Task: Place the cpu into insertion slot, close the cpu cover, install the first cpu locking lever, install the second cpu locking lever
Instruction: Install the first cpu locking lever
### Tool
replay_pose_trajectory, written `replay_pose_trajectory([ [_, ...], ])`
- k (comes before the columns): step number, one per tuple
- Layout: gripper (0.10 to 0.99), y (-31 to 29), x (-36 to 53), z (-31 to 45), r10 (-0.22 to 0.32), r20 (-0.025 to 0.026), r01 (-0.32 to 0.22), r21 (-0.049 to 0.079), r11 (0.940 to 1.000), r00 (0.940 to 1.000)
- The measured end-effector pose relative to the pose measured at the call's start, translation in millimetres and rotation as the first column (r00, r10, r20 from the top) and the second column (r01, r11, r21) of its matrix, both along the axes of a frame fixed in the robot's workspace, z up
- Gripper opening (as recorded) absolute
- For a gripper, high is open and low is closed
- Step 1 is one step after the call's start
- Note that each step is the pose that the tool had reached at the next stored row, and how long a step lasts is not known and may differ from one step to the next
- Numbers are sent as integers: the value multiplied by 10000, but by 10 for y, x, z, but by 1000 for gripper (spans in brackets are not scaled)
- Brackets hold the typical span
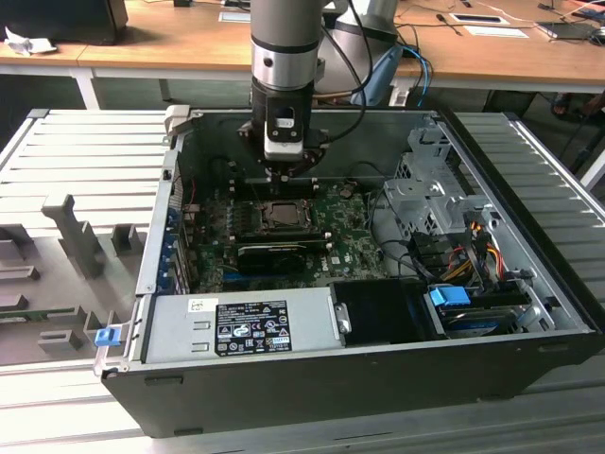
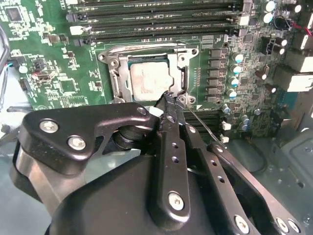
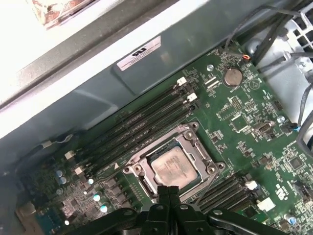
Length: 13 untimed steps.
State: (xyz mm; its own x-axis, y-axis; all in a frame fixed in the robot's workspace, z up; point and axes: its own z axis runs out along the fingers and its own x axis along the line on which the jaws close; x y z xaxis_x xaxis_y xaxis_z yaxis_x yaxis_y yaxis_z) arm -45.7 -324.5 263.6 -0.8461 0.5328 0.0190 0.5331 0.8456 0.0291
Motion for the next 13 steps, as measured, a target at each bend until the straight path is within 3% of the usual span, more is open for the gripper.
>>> replay_pose_trajectory([
  [6,106,0,-1,0,831,-1,-831,-1,9965,9965],
  [13,106,0,0,-2,2118,0,-2118,-1,9773,9773],
])
